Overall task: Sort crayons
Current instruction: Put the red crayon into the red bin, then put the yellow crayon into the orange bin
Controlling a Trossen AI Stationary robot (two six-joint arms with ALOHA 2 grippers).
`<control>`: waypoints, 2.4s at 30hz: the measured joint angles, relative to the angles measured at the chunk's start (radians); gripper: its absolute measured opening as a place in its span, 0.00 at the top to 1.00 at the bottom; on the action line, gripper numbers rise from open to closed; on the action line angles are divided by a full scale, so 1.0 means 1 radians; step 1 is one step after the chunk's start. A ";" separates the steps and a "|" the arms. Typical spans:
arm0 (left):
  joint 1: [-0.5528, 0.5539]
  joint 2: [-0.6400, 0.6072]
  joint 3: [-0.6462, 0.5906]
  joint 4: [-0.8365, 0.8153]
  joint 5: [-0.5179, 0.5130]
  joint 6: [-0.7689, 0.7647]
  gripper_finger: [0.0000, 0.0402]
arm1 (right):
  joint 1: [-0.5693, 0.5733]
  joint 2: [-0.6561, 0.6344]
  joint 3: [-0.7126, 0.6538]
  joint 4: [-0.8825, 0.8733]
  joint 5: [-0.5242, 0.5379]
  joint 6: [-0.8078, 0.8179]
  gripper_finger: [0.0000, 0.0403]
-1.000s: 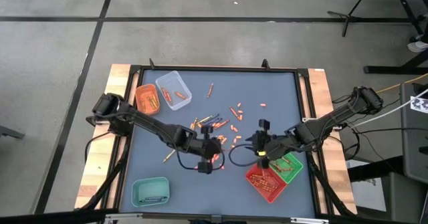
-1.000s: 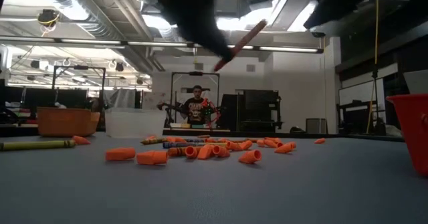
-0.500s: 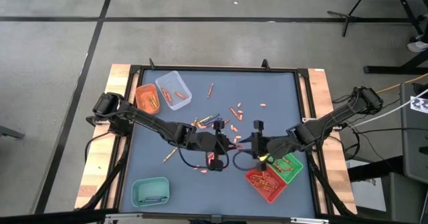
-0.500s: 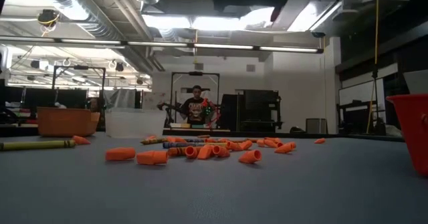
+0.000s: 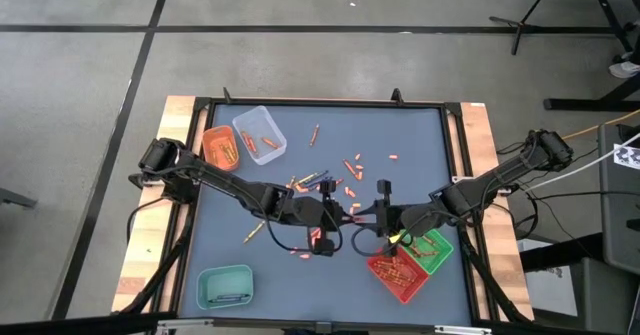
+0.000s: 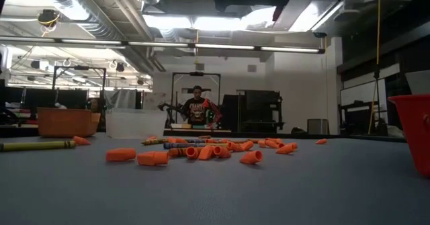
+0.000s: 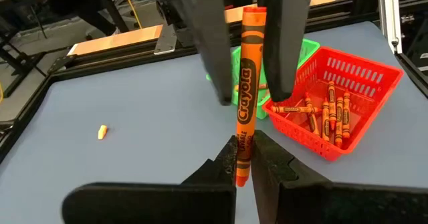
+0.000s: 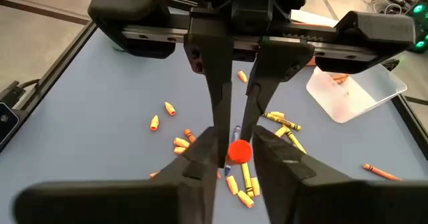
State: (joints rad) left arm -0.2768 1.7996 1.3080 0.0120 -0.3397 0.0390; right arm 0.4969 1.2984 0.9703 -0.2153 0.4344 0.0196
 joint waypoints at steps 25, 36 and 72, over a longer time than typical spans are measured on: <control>0.000 -0.002 0.002 -0.068 0.006 -0.010 0.69 | 0.000 0.000 0.000 -0.069 -0.025 0.054 0.94; -0.002 -0.002 0.002 -0.163 0.020 -0.063 0.65 | 0.000 0.000 0.000 -0.323 -0.387 0.384 0.93; -0.008 -0.034 0.000 -0.377 0.020 -0.193 0.65 | 0.001 0.000 0.000 -0.385 -0.643 0.506 0.68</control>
State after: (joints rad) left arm -0.2846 1.7658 1.3083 -0.3652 -0.3202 -0.1536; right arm 0.4976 1.2987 0.9703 -0.5999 -0.2082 0.5259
